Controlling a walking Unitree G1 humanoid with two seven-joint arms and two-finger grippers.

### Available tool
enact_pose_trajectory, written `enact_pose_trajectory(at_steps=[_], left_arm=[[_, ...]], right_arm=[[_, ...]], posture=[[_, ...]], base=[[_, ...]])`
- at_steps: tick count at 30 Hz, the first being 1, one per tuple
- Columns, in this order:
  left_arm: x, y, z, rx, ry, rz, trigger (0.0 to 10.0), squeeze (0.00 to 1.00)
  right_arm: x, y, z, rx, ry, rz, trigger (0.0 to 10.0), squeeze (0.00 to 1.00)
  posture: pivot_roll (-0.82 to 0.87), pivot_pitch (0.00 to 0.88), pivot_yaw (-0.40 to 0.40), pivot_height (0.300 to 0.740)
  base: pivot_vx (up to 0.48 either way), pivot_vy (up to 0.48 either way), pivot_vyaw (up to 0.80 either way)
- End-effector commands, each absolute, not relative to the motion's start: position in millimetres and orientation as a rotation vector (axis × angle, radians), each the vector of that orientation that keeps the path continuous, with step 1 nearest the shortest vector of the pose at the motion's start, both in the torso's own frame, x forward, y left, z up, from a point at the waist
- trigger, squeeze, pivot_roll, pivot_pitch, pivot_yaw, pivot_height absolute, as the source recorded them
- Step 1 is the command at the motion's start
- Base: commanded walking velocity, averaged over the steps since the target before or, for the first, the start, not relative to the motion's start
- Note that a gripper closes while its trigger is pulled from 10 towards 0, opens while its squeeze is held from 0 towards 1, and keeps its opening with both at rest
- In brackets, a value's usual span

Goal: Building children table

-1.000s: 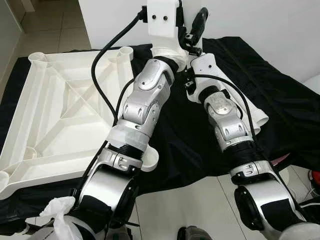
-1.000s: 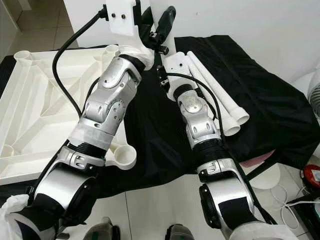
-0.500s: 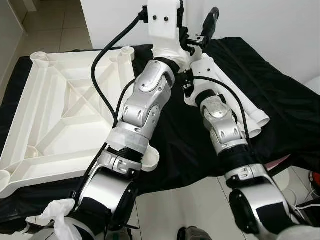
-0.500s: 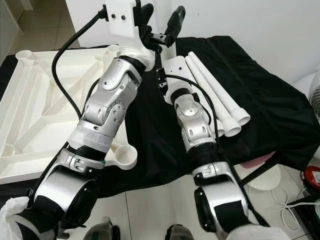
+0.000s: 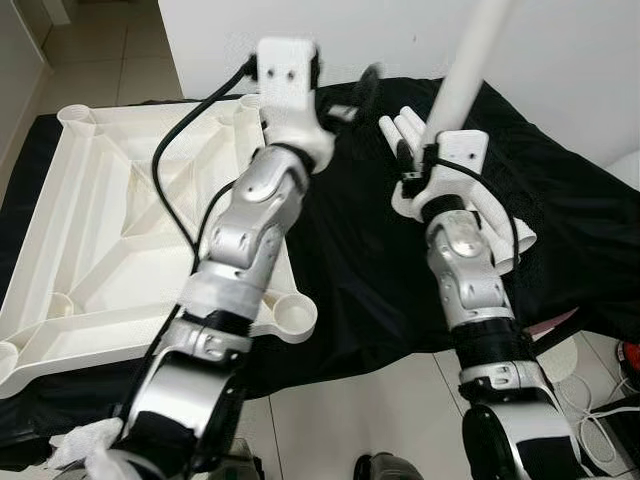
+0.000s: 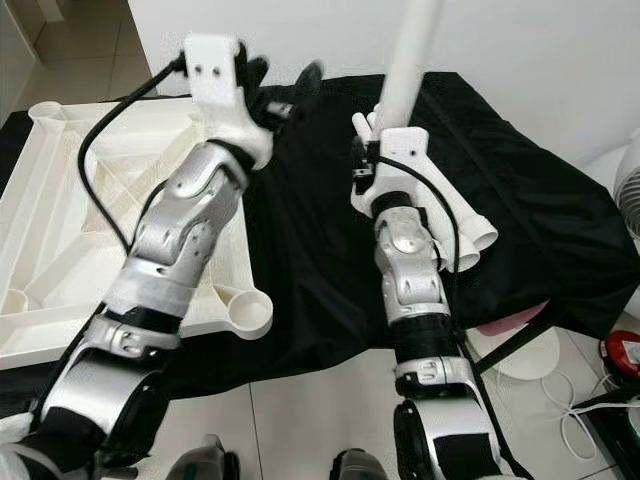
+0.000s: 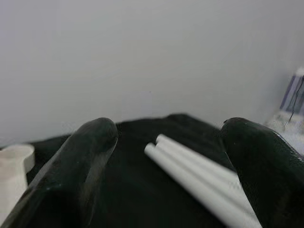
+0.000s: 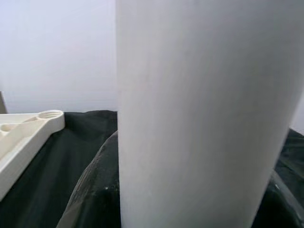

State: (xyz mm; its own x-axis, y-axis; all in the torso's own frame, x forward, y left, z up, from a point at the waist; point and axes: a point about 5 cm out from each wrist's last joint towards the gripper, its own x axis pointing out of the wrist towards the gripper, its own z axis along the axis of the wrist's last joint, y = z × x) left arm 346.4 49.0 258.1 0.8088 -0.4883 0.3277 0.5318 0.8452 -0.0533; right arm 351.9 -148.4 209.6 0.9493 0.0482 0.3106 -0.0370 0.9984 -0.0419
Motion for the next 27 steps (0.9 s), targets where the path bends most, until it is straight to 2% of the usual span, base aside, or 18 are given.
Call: enact_pose_trajectory(at_steps=[1, 4, 5, 10, 13, 15, 21, 24, 27], left_arm=[[337, 40, 253, -0.087, -0.285, -0.674, 10.0, 0.0], [330, 41, 242, -0.063, -0.25, -0.701, 10.0, 0.0], [326, 52, 227, -0.017, -0.184, -0.689, 10.0, 0.0], [325, 76, 211, 0.135, -0.096, -0.642, 10.0, 0.0], [320, 83, 204, 0.143, -0.035, -0.662, 10.0, 0.0], [310, 92, 192, 0.226, 0.022, -0.678, 10.0, 0.0], [303, 108, 185, 0.299, 0.091, -0.66, 10.0, 0.0], [292, 117, 177, 0.399, 0.171, -0.75, 10.0, 0.0], [283, 126, 172, 0.431, 0.253, -0.804, 10.0, 0.0]], right_arm=[[349, -152, 212, -0.024, -0.331, 0.038, 10.0, 0.0], [346, -156, 209, -0.029, -0.327, 0.03, 10.0, 0.0], [342, -160, 208, -0.04, -0.327, 0.022, 10.0, 0.0], [337, -168, 205, -0.071, -0.322, 0.011, 10.0, 0.0], [335, -172, 204, -0.076, -0.316, 0.007, 10.0, 0.0], [333, -178, 204, -0.091, -0.315, -0.003, 10.0, 0.0], [332, -184, 205, -0.107, -0.312, -0.016, 10.0, 0.0], [331, -187, 205, -0.12, -0.308, -0.02, 10.0, 0.0], [331, -189, 205, -0.132, -0.303, -0.022, 10.0, 0.0]], posture=[[0.01, 0.0, -0.006, 0.74], [0.0, 0.0, -0.005, 0.74], [0.0, 0.0, -0.003, 0.74], [0.0, 0.0, -0.004, 0.74], [0.0, 0.0, -0.005, 0.74], [0.0, 0.0, -0.006, 0.74], [0.0, 0.0, -0.008, 0.74], [0.01, 0.0, -0.013, 0.74], [0.01, 0.0, -0.016, 0.74]], base=[[0.0, 0.0, 0.0], [0.0, 0.0, 0.0], [0.0, 0.0, 0.0], [0.0, 0.0, 0.0], [0.0, 0.0, 0.0], [0.0, 0.0, 0.0], [0.0, 0.0, 0.0], [0.0, 0.0, 0.0], [0.0, 0.0, 0.0]])
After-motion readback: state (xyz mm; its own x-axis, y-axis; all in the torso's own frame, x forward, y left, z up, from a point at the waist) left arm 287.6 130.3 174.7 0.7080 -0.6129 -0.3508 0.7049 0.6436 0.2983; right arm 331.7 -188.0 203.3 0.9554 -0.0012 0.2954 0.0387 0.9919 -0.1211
